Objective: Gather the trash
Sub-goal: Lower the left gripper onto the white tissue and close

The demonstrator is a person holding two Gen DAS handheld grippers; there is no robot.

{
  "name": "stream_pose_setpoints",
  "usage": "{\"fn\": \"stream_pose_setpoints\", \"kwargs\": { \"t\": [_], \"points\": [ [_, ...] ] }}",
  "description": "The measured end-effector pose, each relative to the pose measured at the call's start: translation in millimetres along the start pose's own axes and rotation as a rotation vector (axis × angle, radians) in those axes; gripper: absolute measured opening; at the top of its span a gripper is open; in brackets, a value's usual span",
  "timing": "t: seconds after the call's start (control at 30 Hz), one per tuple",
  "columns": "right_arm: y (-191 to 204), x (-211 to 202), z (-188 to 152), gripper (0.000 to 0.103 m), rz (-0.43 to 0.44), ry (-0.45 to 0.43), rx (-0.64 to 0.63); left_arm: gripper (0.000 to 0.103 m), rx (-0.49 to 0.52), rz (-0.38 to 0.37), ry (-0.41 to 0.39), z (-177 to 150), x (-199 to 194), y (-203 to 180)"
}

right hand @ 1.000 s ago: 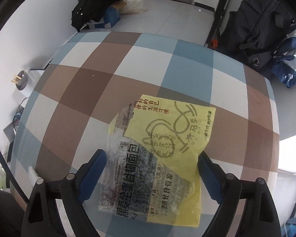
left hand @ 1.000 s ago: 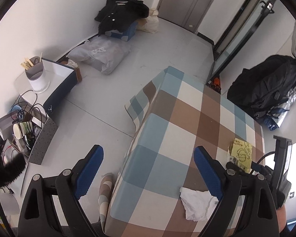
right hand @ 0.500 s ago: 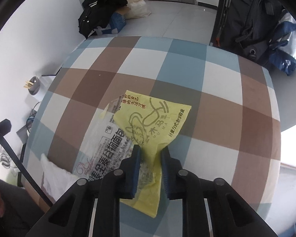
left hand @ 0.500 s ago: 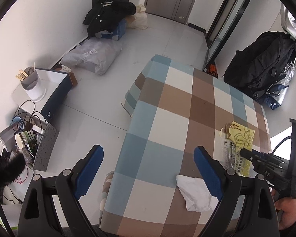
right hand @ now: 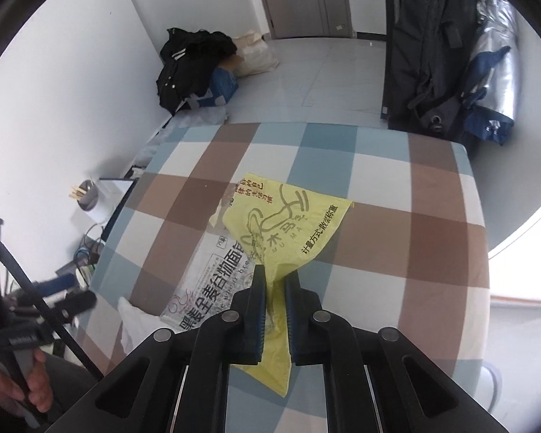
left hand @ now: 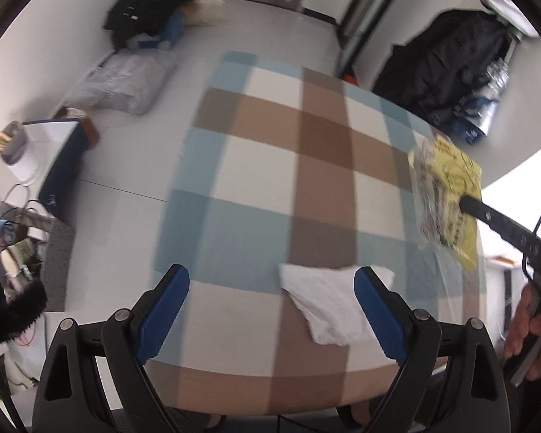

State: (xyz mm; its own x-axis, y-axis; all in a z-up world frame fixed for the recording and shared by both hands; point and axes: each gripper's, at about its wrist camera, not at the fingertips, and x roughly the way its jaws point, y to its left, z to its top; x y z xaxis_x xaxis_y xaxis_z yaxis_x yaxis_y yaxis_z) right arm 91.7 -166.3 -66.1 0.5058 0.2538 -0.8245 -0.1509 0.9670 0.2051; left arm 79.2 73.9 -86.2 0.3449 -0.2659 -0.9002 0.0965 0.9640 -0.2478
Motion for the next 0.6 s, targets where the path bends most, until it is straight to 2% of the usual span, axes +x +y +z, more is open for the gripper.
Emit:
{"fn": "stream_pose_setpoints", "kwargs": {
  "t": [0.17, 0.27, 0.33, 0.6],
  "points": [
    [-21, -21, -4, 0.009, -0.006, -0.023, 0.042, 0.091, 0.093, -0.012, 0.065, -6, 16, -29],
    [-30, -25, -5, 0.009, -0.018, -0.035, 0.064, 0.091, 0.116, -0.035, 0.116, -11, 28, -42],
    [-36, -28, -6, 0.009, -0.017, -0.038, 0.078, 0.091, 0.132, -0.01, 0.141, -14, 35, -48],
    [-47, -39, -11, 0.009, -0.01, -0.053, 0.089, 0.091, 0.218, 0.11, 0.129, -17, 41, -75]
  ]
}}
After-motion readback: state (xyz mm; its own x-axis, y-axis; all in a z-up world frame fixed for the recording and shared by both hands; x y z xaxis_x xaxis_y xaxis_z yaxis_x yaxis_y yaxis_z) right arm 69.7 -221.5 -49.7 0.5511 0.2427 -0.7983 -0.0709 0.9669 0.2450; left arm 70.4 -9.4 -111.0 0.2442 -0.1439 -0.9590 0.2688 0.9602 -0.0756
